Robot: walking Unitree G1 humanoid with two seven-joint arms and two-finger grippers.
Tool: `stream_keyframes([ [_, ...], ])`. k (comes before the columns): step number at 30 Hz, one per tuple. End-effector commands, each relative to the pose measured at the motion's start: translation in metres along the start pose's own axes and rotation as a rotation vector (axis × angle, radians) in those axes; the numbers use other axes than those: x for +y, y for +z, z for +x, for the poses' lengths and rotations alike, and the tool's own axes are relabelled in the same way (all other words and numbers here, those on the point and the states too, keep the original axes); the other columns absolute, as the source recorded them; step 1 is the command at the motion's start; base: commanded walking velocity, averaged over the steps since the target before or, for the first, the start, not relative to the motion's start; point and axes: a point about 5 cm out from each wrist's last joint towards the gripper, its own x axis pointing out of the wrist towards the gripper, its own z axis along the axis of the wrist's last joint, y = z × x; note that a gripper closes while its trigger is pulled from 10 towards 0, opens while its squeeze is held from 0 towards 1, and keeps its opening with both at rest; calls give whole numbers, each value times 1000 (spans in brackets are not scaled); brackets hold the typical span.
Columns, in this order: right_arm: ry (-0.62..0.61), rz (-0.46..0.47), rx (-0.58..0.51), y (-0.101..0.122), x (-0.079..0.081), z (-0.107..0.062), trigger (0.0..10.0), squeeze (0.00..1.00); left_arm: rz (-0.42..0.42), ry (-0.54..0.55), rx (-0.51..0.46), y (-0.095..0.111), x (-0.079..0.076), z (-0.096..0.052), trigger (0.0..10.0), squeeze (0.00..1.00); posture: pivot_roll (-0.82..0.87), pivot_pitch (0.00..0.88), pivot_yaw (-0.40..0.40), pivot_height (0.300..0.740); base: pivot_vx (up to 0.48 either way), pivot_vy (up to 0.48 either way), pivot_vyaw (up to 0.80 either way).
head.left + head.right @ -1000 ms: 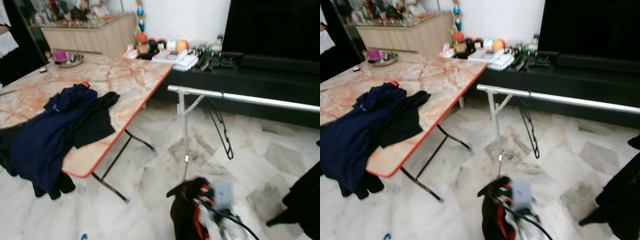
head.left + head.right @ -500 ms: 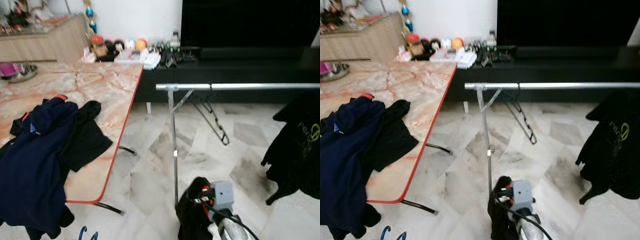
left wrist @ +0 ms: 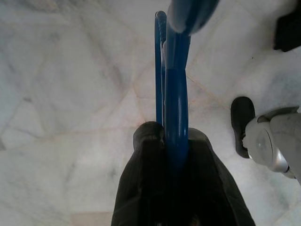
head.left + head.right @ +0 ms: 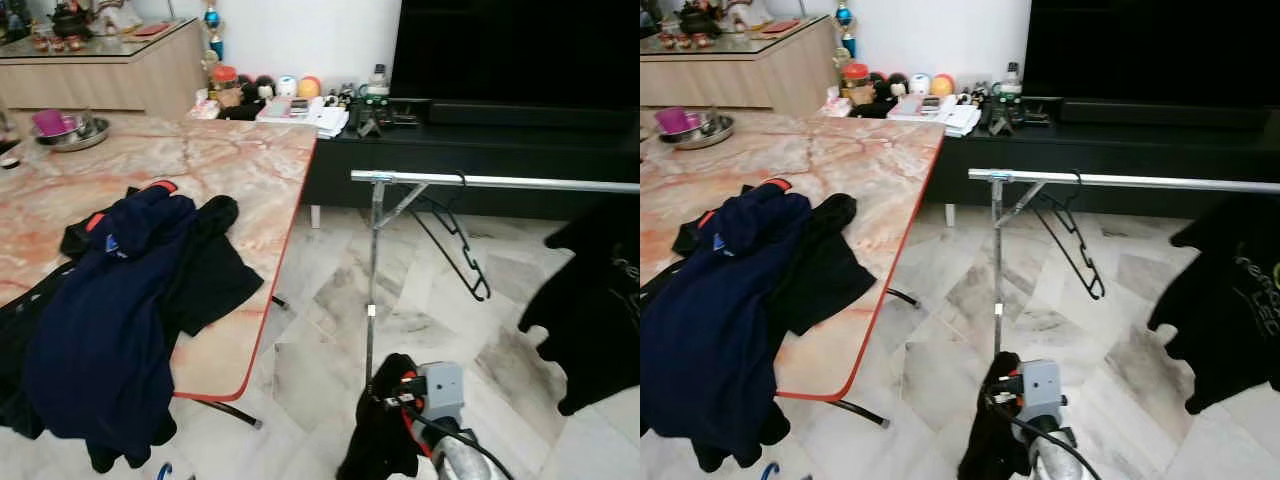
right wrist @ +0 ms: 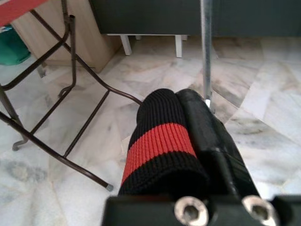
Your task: Hang hanger
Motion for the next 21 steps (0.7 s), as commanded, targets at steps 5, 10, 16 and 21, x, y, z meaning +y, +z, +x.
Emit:
stream_keyframes([
  [5, -24, -15, -24, 5, -6, 1, 10000, 0, 18, -15, 10, -2, -1, 0, 10000, 0, 87, 41, 67, 740, 0, 0, 0],
  [10, -29, -17, -27, 5, -8, 1, 10000, 0, 20, -20, 11, -3, -2, 0, 10000, 0, 87, 39, 67, 740, 0, 0, 0],
  [16, -34, -17, -30, 5, -8, 0, 10000, 0, 24, -24, 12, -3, -2, -1, 10000, 0, 87, 36, 68, 740, 0, 0, 0],
  [21, -39, -17, -31, 5, -9, 0, 10000, 0, 24, -25, 12, -3, -2, -1, 10000, 0, 89, 41, 67, 740, -49, 0, 0],
])
